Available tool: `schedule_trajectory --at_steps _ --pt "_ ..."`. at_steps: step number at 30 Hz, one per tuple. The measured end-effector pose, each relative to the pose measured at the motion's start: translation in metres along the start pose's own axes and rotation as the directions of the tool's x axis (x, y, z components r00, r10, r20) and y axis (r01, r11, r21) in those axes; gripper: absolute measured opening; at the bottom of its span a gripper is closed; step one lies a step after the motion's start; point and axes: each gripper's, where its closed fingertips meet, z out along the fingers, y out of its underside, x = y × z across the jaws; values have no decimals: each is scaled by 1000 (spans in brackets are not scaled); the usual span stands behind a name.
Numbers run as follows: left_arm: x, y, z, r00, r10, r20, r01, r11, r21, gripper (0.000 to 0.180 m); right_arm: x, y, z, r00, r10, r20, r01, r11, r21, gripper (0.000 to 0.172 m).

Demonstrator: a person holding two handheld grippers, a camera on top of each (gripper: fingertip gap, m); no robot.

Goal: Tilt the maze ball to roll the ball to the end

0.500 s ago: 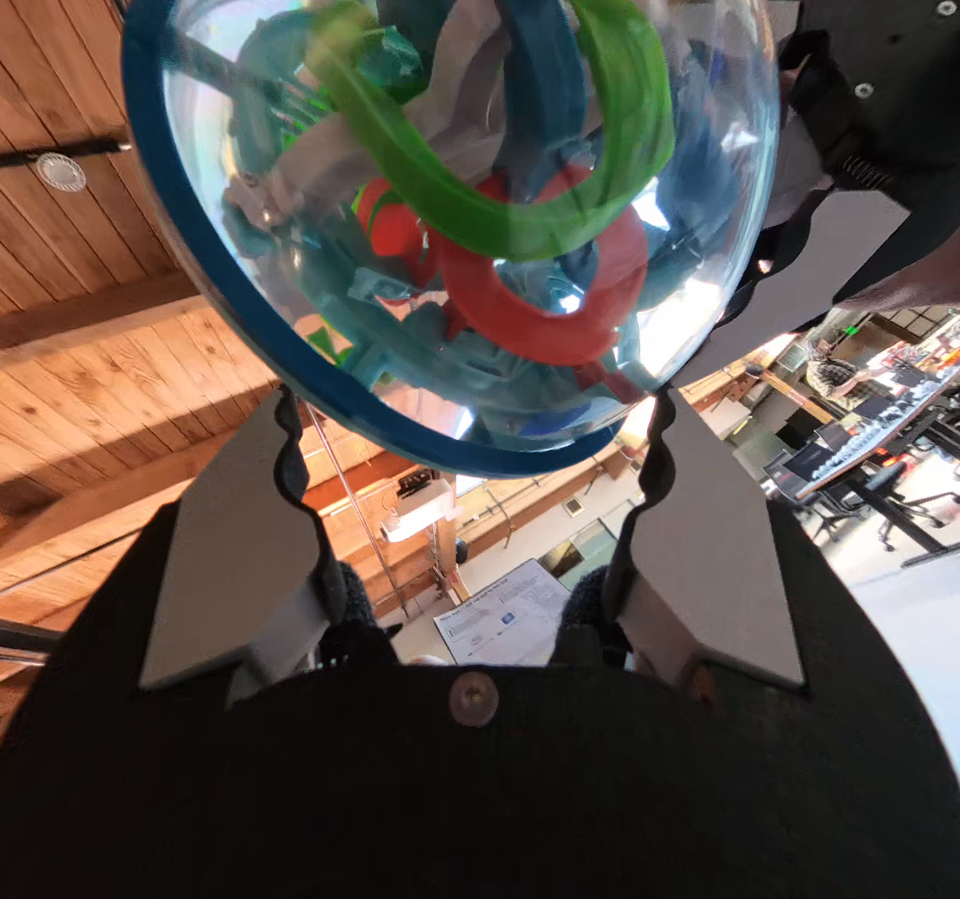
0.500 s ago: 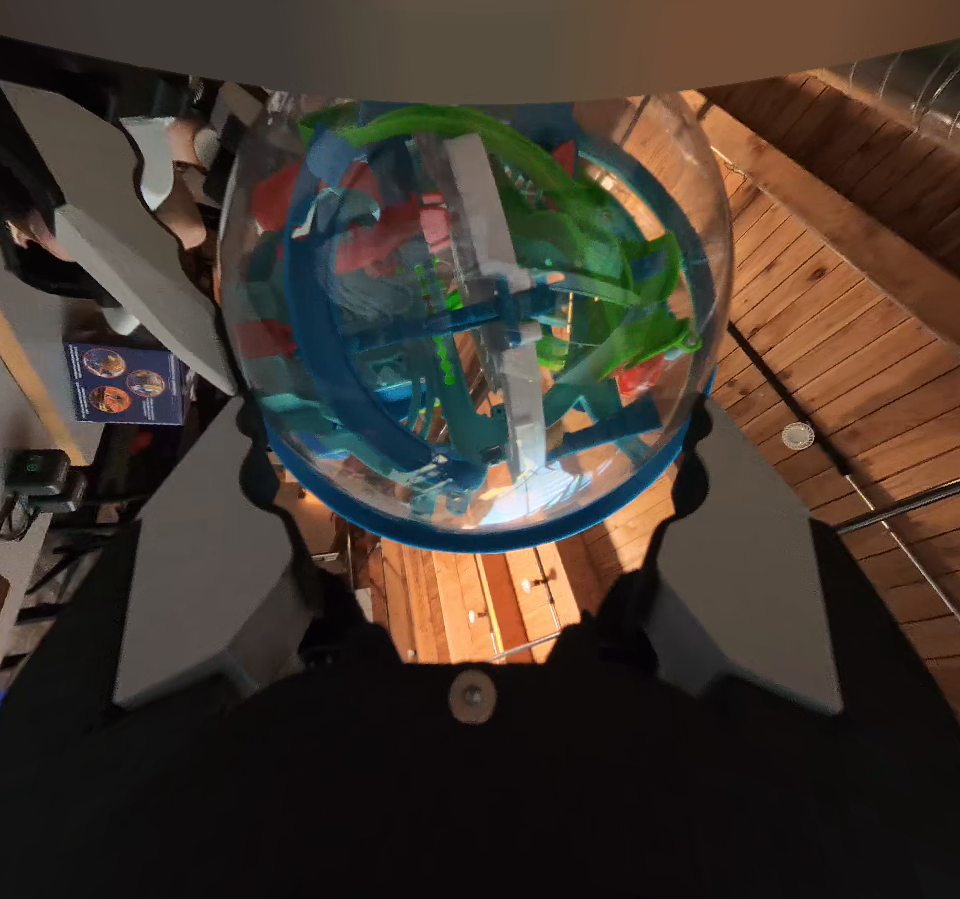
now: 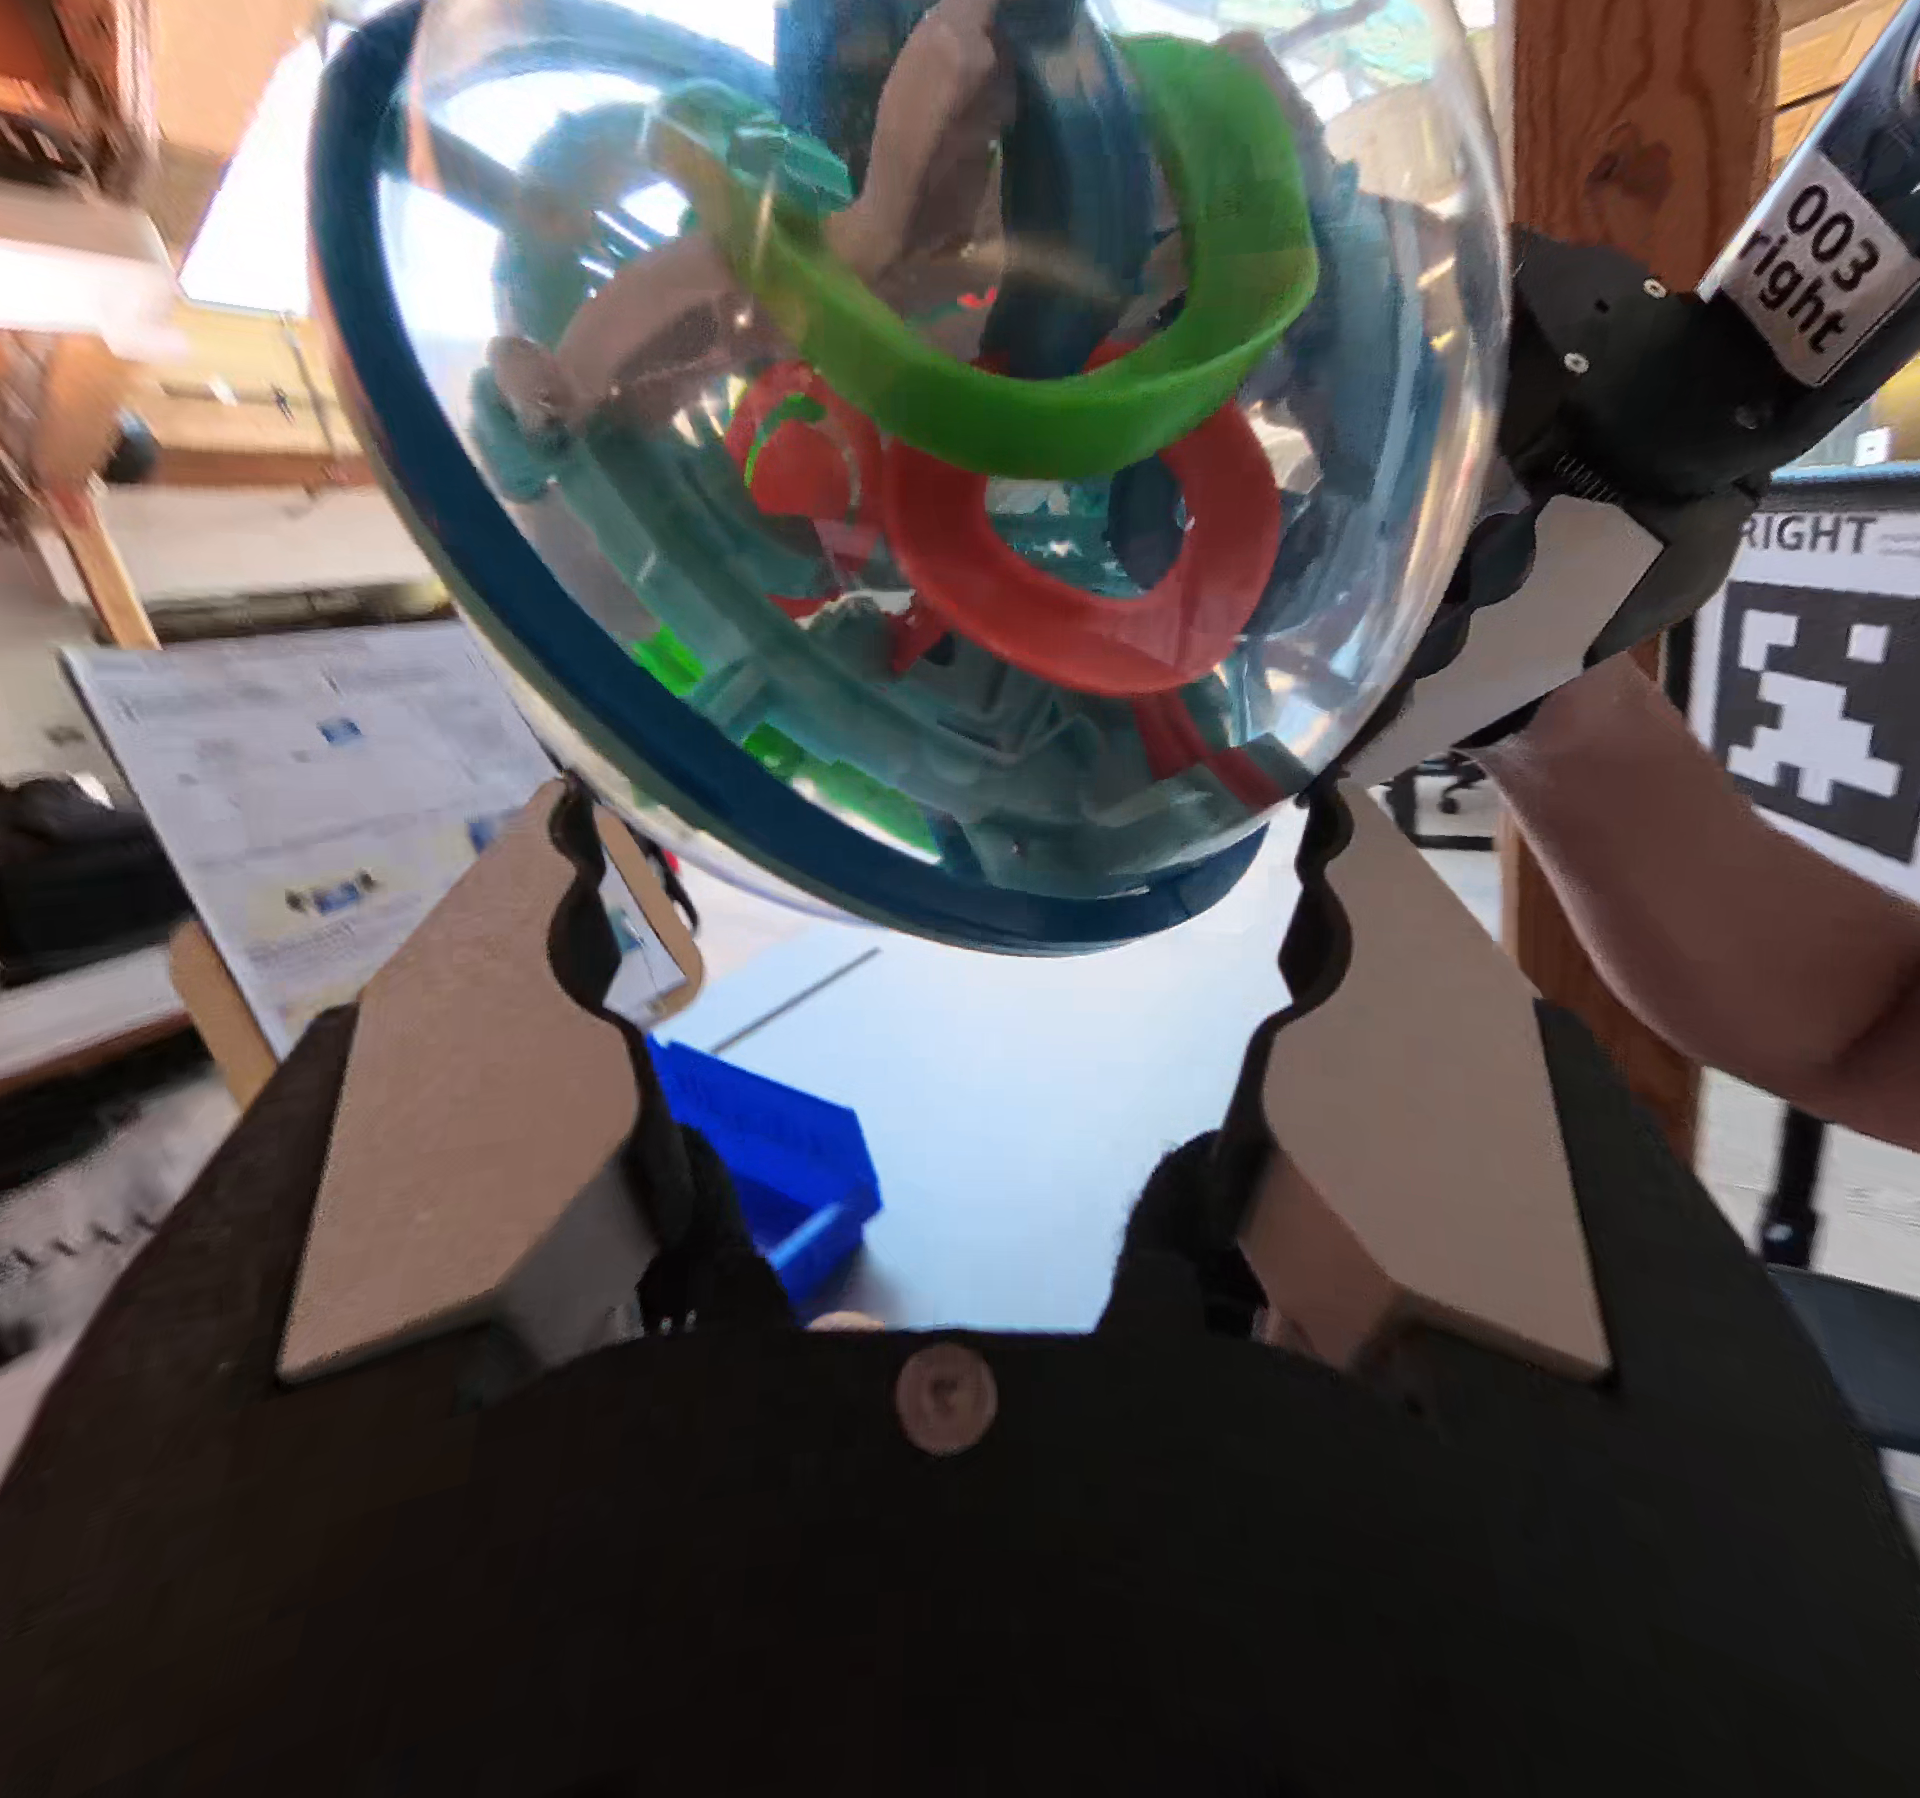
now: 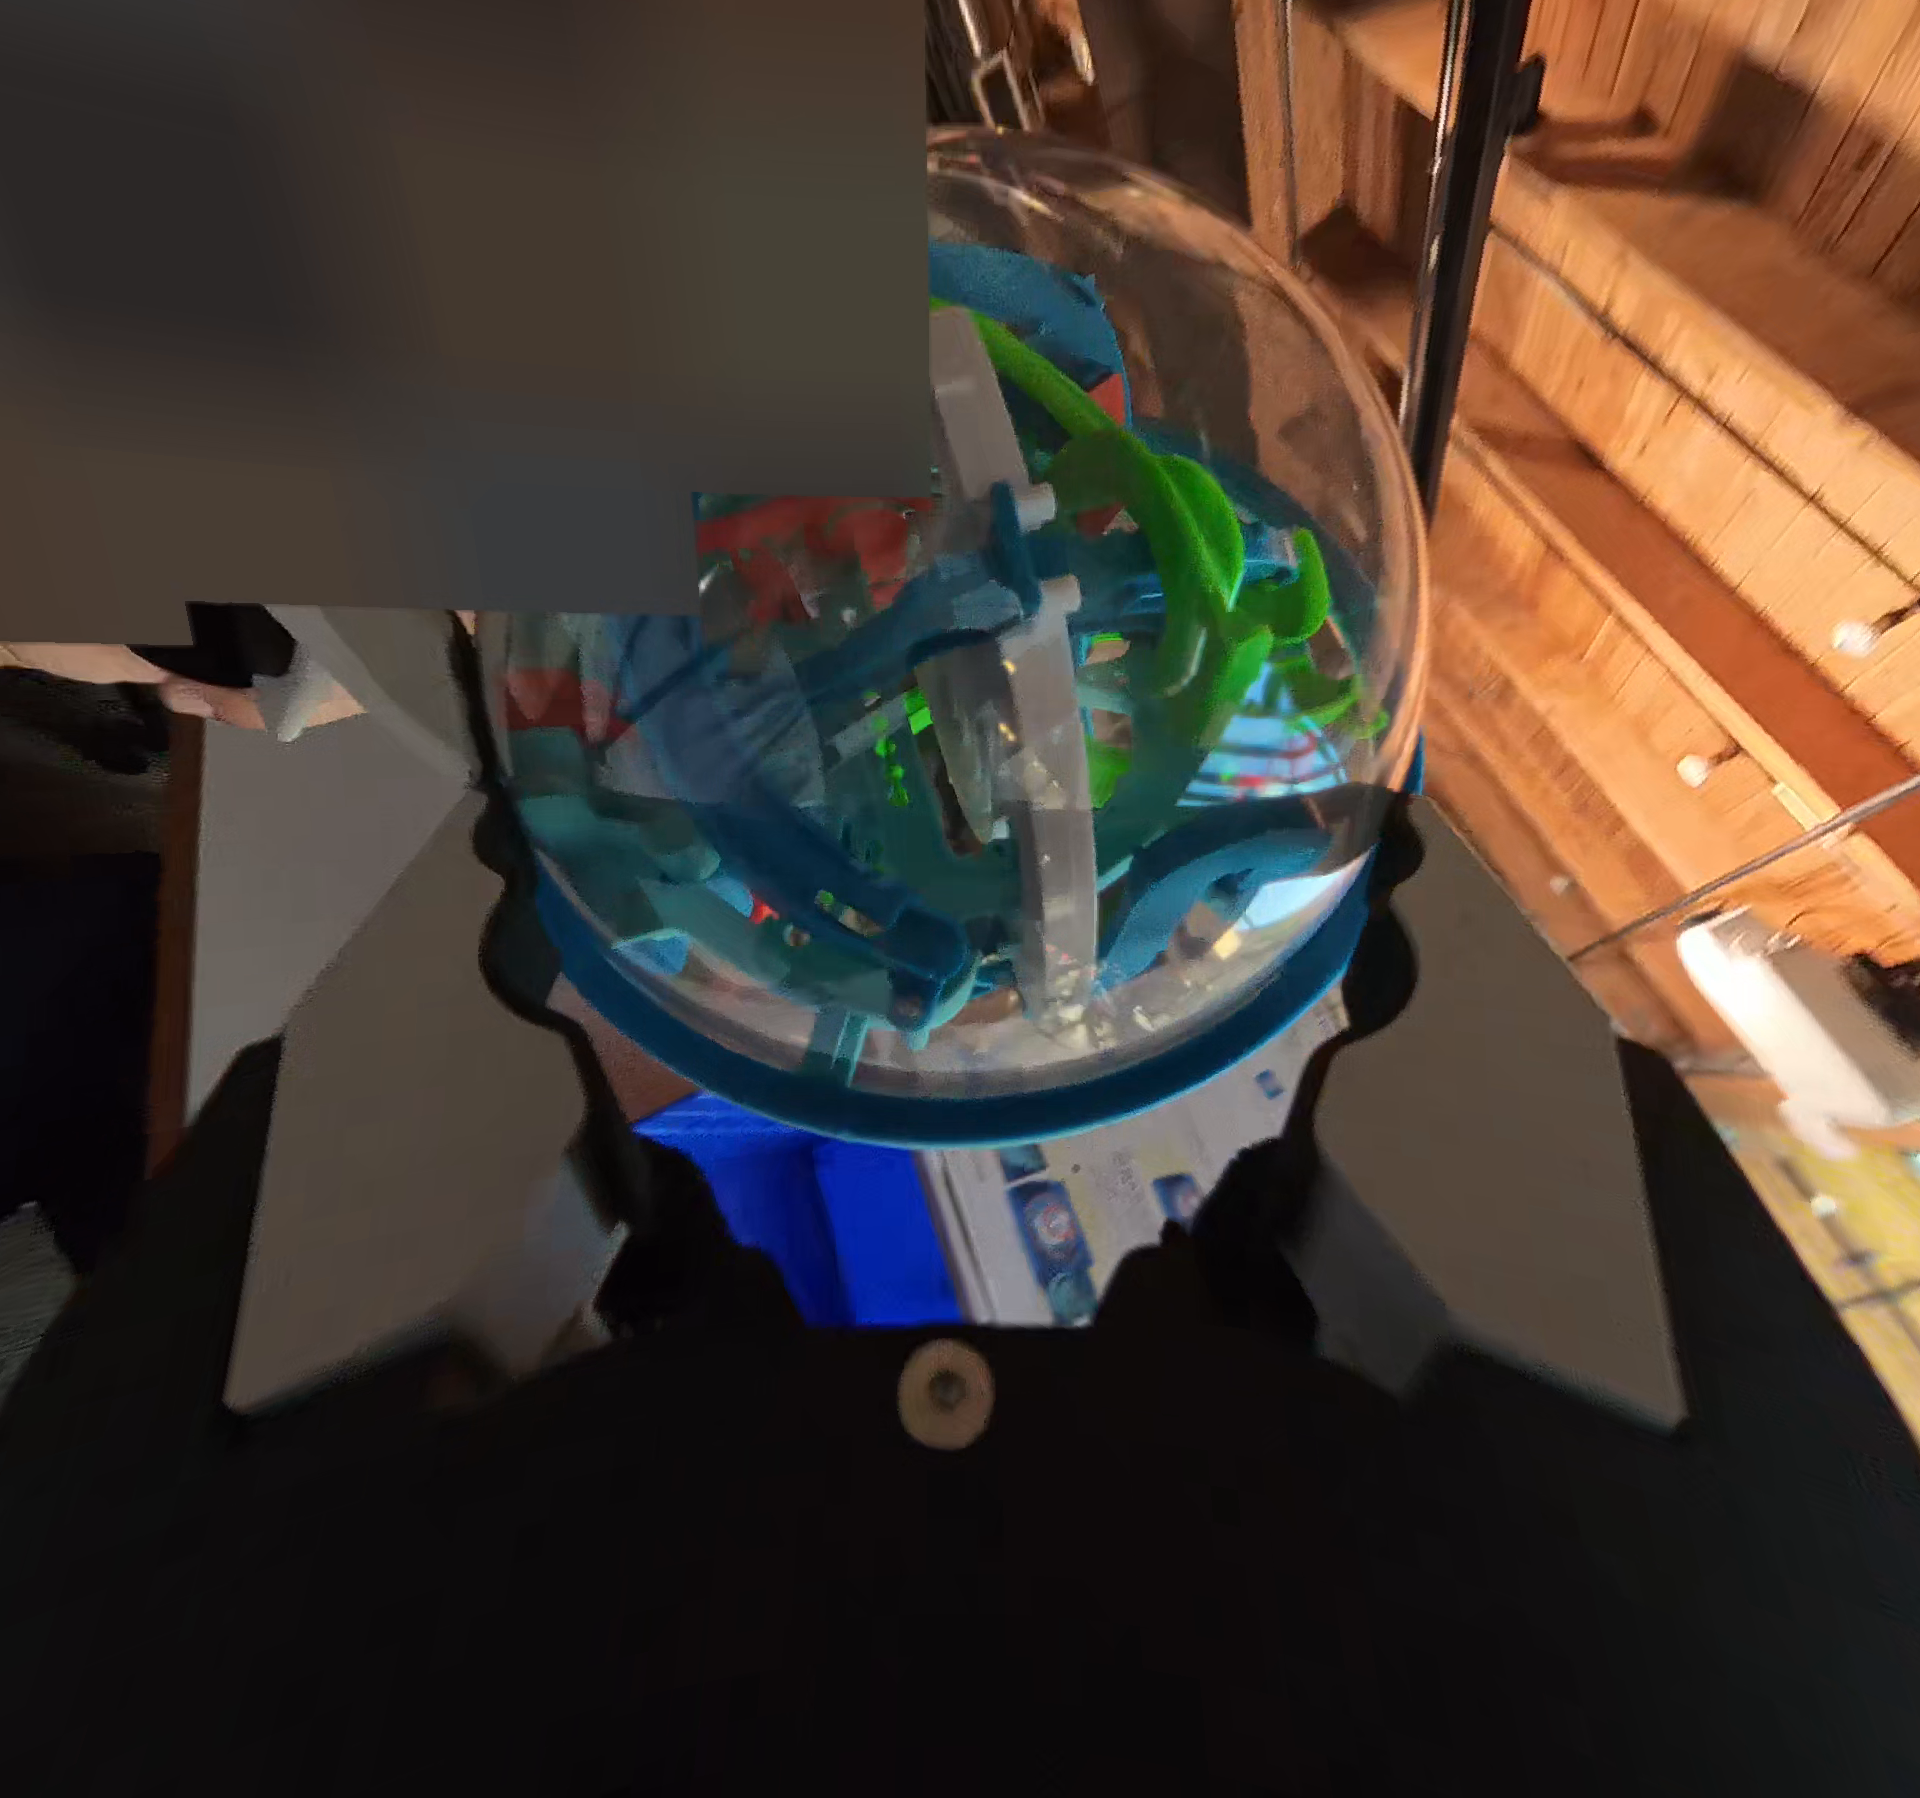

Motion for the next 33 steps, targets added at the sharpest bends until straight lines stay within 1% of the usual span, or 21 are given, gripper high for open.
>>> schedule_trajectory --at_steps 2,5,7,9,11,13,15,17,18,20,22,23,24,26,28,29,31,33 --pt "-8 14 6 992 -127 -22 126 990 -58 130 0 21 9 991 128 31 -126 989 -71 152" --pt "-15 32 15 948 -317 -42 310 944 -116 130 -1 47 18 945 321 57 -310 940 -143 153" --pt "-19 40 20 922 -385 -45 377 917 -131 129 -2 60 21 916 398 56 -384 907 -173 152" --pt "-20 43 22 916 -398 -44 390 911 -135 129 -2 67 22 902 427 55 -411 892 -188 153" --pt "-19 41 22 924 -379 -46 371 920 -126 128 -1 67 21 904 423 56 -408 895 -183 153" --pt "-15 34 19 937 -345 -58 338 936 -102 126 1 60 17 912 406 58 -393 907 -153 153" --pt "-9 22 14 951 -299 -78 295 954 -60 123 5 48 11 920 387 60 -380 920 -97 153" --pt "0 11 8 964 -244 -107 243 970 -16 119 8 32 1 934 351 59 -351 936 -11 153" --pt "7 6 6 970 -206 -127 208 978 3 118 9 23 -6 947 317 52 -320 946 49 152" --pt "26 -1 4 977 -102 -186 112 993 44 118 6 2 -27 979 204 -8 -198 959 201 153" --pt "48 -4 2 968 35 -248 -10 995 102 118 -5 -16 -54 990 84 -109 -42 939 340 152" --pt "57 -3 1 960 94 -264 -63 990 126 118 -12 -19 -67 986 39 -163 24 929 369 152" --pt "65 -3 1 953 138 -270 -102 985 141 118 -18 -20 -77 979 27 -204 54 923 382 153" --pt "73 0 5 944 217 -247 -182 971 157 119 -23 -11 -91 967 51 -248 42 933 359 152" --pt "75 9 13 938 284 -198 -259 955 144 119 -24 9 -96 963 80 -256 -1 955 295 152" --pt "72 17 20 939 294 -177 -276 954 118 119 -23 23 -95 963 105 -247 -39 965 261 152" --pt "63 41 35 956 248 -158 -247 969 27 120 -23 58 -90 959 187 -213 -147 971 190 152" --pt "52 75 48 976 160 -145 -171 983 -64 119 -27 98 -81 944 288 -159 -271 955 117 152"
